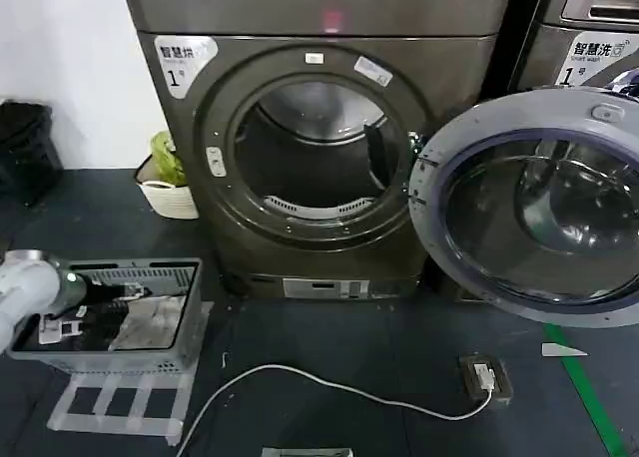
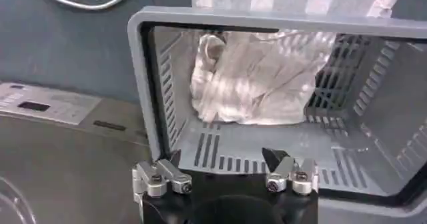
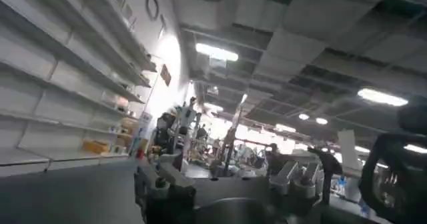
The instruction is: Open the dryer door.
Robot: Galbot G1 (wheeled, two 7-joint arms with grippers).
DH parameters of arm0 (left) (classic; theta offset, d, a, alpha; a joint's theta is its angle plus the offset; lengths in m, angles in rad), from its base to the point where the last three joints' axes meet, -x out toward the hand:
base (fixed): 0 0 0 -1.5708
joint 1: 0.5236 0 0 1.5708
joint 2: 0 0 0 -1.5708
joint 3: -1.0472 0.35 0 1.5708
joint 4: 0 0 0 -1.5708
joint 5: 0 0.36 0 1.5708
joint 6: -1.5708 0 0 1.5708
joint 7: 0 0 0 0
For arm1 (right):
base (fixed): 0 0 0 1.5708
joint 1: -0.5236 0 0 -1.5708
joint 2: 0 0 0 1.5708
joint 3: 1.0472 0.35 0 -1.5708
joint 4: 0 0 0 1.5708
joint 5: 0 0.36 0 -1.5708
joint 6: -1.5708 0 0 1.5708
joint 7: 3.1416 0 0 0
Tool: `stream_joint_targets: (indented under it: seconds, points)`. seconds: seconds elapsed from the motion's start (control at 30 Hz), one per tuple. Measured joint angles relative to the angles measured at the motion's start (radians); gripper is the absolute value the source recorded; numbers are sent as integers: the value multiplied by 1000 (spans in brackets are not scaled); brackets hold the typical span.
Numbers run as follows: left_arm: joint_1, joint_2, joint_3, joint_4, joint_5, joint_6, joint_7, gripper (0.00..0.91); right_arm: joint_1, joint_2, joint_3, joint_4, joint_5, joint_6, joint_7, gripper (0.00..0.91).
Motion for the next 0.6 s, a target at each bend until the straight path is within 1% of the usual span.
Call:
stream_joint_targets:
  seconds: [0.13,0.6]
  points:
    - [1,0,0,9,1,0,1,907,0,2,-1,-1,-15,9,-2,907]
    - [6,3,-5,18,4,1,6,907,9,3,-18,-9,-21,14,-5,907]
